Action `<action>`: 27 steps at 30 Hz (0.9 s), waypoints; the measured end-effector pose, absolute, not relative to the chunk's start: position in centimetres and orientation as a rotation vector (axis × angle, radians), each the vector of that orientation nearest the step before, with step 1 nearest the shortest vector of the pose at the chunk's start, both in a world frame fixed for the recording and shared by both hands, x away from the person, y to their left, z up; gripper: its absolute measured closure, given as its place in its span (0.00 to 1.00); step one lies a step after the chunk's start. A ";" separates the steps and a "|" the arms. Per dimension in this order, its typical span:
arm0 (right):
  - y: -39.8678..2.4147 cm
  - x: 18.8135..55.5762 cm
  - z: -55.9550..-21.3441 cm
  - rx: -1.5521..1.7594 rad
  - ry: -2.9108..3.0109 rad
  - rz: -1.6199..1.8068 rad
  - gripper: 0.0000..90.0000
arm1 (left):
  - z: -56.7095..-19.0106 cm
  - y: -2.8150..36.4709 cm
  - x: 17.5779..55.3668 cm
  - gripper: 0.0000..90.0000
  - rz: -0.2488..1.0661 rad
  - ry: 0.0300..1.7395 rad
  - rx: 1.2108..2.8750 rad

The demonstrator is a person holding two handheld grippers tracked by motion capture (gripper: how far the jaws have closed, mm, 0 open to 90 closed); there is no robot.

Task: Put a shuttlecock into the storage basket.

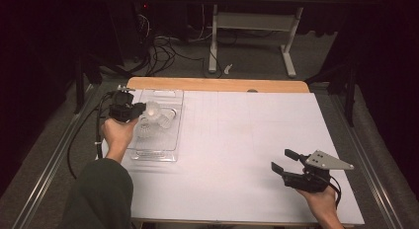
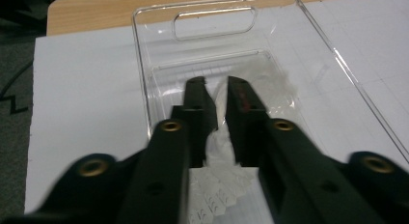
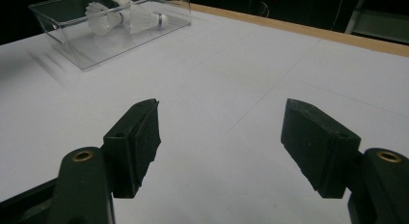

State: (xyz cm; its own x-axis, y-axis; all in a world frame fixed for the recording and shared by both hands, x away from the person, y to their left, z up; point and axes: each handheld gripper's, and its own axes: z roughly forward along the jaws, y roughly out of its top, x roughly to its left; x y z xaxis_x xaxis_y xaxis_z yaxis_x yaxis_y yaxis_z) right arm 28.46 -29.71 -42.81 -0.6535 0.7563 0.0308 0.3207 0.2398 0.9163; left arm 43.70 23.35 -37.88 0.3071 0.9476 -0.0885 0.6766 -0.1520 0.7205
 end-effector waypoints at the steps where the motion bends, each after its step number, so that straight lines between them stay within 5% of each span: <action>1: -29.7 28.4 -42.8 0.985 2.097 1.396 0.34 | -37.8 23.3 43.6 0.81 0.516 1.432 1.906; 17: -29.8 28.3 -42.9 0.980 2.091 1.396 0.34 | -36.6 22.2 41.6 0.56 0.506 1.333 1.895; 27: -30.1 28.1 -42.9 0.989 2.067 1.405 0.33 | -36.1 21.4 40.1 0.50 0.510 1.278 1.883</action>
